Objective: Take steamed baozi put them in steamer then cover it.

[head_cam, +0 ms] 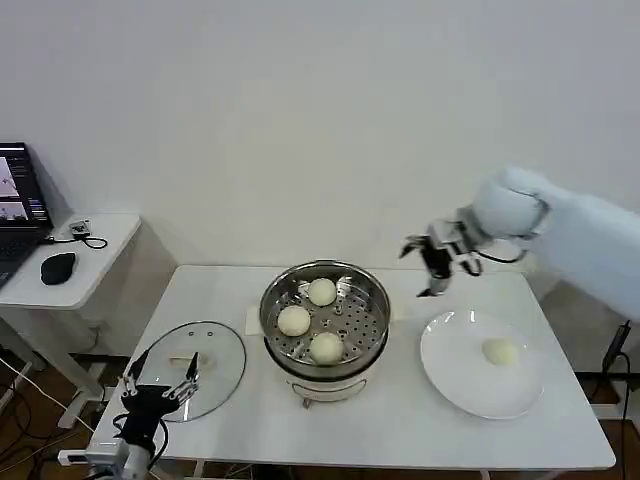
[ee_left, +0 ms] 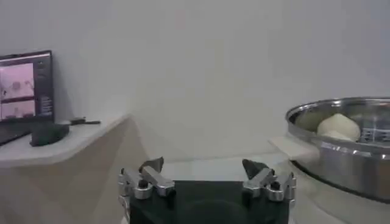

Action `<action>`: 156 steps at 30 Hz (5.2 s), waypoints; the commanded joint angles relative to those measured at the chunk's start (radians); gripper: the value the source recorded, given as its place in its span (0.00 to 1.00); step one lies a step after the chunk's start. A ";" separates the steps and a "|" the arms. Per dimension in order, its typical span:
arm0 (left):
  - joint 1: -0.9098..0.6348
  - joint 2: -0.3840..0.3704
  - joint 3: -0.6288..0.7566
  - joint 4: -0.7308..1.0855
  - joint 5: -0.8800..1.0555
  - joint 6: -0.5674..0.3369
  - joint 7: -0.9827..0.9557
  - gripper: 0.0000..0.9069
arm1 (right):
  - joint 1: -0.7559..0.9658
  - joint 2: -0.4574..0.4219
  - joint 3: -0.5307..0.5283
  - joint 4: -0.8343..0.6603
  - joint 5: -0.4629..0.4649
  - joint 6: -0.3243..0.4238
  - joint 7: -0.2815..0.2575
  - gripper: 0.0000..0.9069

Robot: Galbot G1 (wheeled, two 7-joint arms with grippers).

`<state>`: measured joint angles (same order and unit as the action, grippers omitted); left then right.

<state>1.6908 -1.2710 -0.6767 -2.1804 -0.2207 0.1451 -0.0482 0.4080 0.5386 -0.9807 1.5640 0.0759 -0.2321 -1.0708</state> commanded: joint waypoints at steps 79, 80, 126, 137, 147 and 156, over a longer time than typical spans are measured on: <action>0.019 -0.011 -0.015 0.002 0.012 0.004 -0.002 1.00 | -0.514 -0.047 0.397 -0.216 -0.249 0.003 -0.003 0.64; 0.018 -0.012 -0.014 0.001 0.012 0.004 -0.002 1.00 | -0.475 -0.060 0.373 -0.196 -0.238 -0.005 -0.005 0.64; -0.010 -0.015 -0.032 -0.001 0.008 0.005 -0.003 1.00 | 0.086 0.483 -0.303 -0.083 0.462 -0.477 0.332 0.67; -0.012 -0.015 -0.030 0.007 0.008 0.003 -0.003 1.00 | 0.060 0.480 -0.309 -0.099 0.401 -0.467 0.325 0.67; -0.011 -0.016 -0.032 0.010 0.008 0.001 -0.004 1.00 | 0.032 0.477 -0.294 -0.101 0.380 -0.456 0.311 1.00; -0.008 -0.020 -0.031 0.010 0.009 0.000 -0.004 1.00 | 0.047 0.434 -0.232 -0.071 0.365 -0.440 0.326 1.00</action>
<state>1.6823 -1.2914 -0.7078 -2.1691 -0.2124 0.1455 -0.0519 0.4528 0.9933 -1.2557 1.4786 0.4591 -0.6800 -0.7517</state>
